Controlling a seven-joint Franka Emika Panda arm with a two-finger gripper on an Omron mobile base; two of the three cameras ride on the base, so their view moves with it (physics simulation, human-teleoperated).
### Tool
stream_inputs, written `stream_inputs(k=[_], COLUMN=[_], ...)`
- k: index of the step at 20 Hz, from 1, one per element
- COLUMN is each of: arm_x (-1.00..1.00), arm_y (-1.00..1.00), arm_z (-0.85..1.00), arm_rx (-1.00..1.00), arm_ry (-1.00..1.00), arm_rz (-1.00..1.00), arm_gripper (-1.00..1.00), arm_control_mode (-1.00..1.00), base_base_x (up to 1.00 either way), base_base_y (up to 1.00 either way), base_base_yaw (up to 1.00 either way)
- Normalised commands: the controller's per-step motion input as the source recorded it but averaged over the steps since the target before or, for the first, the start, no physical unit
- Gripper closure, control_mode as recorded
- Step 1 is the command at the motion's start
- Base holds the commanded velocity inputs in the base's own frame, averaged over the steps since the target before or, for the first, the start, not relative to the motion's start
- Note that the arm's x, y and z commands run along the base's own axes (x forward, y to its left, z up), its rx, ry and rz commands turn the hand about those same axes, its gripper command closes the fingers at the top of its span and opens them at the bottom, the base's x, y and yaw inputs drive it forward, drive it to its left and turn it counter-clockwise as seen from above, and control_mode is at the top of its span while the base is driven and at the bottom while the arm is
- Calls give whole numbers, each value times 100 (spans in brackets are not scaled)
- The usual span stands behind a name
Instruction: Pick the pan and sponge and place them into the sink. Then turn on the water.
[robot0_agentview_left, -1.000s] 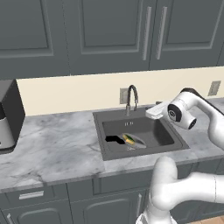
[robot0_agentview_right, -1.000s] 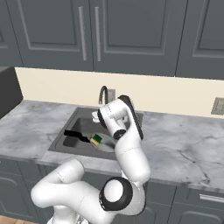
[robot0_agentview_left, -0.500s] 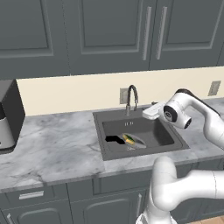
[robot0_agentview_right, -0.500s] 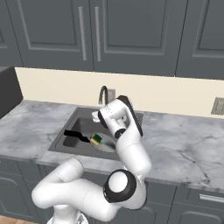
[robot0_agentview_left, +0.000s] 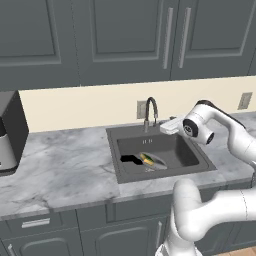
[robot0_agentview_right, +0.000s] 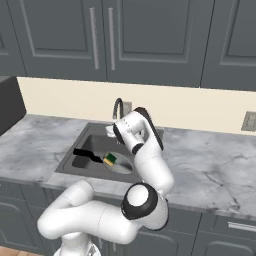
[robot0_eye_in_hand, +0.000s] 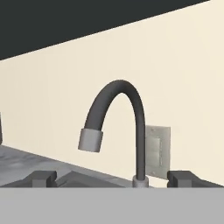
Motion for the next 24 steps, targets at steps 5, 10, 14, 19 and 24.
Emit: stream_inputs(k=[5, 10, 14, 19, 24], arm_x=[21, 18, 25, 33, 35], arm_y=[-28, -33, -21, -14, -10], arm_z=[-3, -1, -9, -15, -13], arm_rx=[5, 5, 5, 3, 2], arm_ry=[5, 3, 4, 4, 4], arm_rz=[2, 0, 0, 0, 0], arm_gripper=[-100, -100, -100, -100, -100], arm_control_mode=[-100, -100, -100, -100, -100], base_base_x=[0, 0, 0, 0, 0], base_base_y=[0, 0, 0, 0, 0], base_base_yaw=[0, 0, 0, 0, 0])
